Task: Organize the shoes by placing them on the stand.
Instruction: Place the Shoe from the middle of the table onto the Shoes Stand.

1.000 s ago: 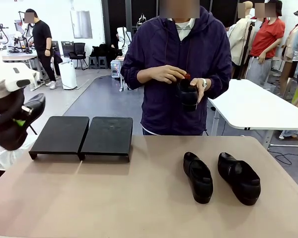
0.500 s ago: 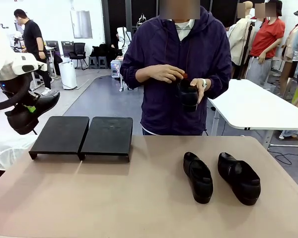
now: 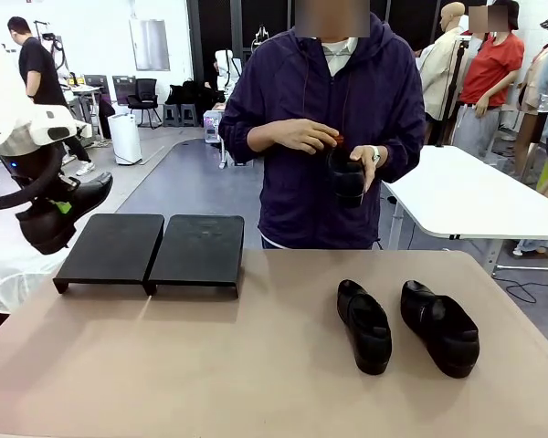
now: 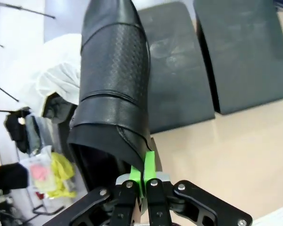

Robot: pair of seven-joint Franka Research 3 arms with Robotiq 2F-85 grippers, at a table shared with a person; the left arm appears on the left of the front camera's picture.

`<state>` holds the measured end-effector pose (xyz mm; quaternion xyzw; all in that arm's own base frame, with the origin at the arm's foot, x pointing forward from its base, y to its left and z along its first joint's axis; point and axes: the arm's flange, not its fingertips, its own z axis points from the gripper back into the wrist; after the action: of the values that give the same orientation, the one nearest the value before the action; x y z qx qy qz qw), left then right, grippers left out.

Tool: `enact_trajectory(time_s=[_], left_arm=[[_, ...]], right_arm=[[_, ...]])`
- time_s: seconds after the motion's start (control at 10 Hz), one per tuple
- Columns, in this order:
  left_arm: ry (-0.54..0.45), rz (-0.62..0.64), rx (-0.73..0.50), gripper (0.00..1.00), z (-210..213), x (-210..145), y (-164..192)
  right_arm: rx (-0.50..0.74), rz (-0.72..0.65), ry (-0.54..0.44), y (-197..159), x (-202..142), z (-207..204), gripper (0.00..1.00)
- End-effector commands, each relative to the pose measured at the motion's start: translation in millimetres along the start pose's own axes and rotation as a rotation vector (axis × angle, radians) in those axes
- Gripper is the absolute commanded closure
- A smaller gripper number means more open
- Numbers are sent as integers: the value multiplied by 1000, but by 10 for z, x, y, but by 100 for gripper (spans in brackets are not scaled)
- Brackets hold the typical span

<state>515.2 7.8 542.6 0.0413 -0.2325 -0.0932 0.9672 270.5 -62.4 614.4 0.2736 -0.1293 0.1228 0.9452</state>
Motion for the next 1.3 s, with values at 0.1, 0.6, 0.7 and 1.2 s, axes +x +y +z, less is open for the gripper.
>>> enact_trajectory(time_s=[0.1, 0.6, 0.7, 1.2], left_arm=[[-99, 136, 4, 100, -374, 161, 3], [-143, 72, 81, 100, -732, 271, -37], [-136, 61, 108, 100, -784, 279, -32], [-73, 65, 119, 100, -1081, 352, -68]], right_arm=[[-5, 7, 6, -7, 5, 33, 0], [-5, 7, 6, -7, 5, 33, 0], [-5, 7, 6, -7, 5, 33, 0], [-5, 7, 6, -7, 5, 33, 0]])
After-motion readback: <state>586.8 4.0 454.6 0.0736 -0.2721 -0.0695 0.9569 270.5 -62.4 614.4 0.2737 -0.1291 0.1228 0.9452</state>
